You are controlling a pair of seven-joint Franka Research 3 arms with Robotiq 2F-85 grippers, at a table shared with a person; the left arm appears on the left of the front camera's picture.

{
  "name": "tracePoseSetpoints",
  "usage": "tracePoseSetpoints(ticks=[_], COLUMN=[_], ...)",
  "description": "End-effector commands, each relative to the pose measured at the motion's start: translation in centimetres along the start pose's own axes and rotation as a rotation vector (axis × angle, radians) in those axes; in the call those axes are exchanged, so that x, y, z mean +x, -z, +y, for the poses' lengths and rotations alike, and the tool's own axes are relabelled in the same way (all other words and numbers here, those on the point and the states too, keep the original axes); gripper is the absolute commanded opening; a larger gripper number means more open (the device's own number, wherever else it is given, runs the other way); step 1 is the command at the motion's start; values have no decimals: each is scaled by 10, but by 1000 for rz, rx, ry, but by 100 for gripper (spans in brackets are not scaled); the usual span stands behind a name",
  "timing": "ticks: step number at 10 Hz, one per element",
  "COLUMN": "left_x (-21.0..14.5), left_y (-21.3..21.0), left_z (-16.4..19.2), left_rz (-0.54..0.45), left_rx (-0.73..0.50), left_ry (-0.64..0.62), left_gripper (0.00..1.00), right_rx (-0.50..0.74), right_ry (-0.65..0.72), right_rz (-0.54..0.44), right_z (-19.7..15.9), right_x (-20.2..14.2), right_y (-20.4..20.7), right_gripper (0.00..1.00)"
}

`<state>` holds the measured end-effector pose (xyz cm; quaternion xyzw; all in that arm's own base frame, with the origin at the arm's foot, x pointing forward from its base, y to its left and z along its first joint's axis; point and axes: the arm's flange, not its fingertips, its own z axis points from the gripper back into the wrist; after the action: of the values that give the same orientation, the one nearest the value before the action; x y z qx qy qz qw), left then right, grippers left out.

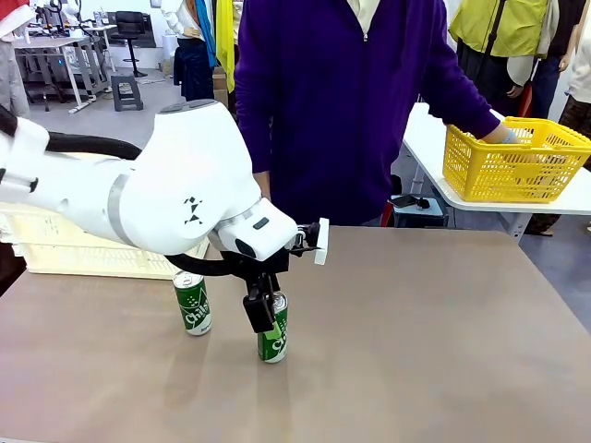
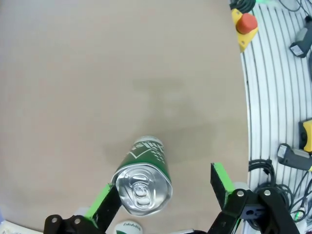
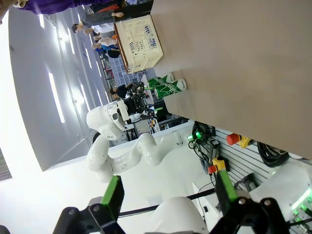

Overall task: Place the drinks into the Shopping basket.
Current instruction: Pick up one drink and place it into the Shopping basket.

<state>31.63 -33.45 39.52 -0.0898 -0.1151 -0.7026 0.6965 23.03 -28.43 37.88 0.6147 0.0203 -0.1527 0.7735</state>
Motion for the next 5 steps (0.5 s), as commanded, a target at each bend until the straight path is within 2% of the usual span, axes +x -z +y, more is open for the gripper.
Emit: tracePoseSetpoints(ticks=[1, 5], left_x=[2, 1], left_y=[8, 4], left_z=[5, 10], left_rz=[22, 19], left_rx=[-15, 18], left_ry=[13, 8], left_gripper=[100, 100], right_rx=[-10, -10], right_ry=[2, 2], right_rz=[-8, -8], right_z=[1, 1], right_x=[-2, -2], right_y=[3, 3], right_gripper=[100, 100])
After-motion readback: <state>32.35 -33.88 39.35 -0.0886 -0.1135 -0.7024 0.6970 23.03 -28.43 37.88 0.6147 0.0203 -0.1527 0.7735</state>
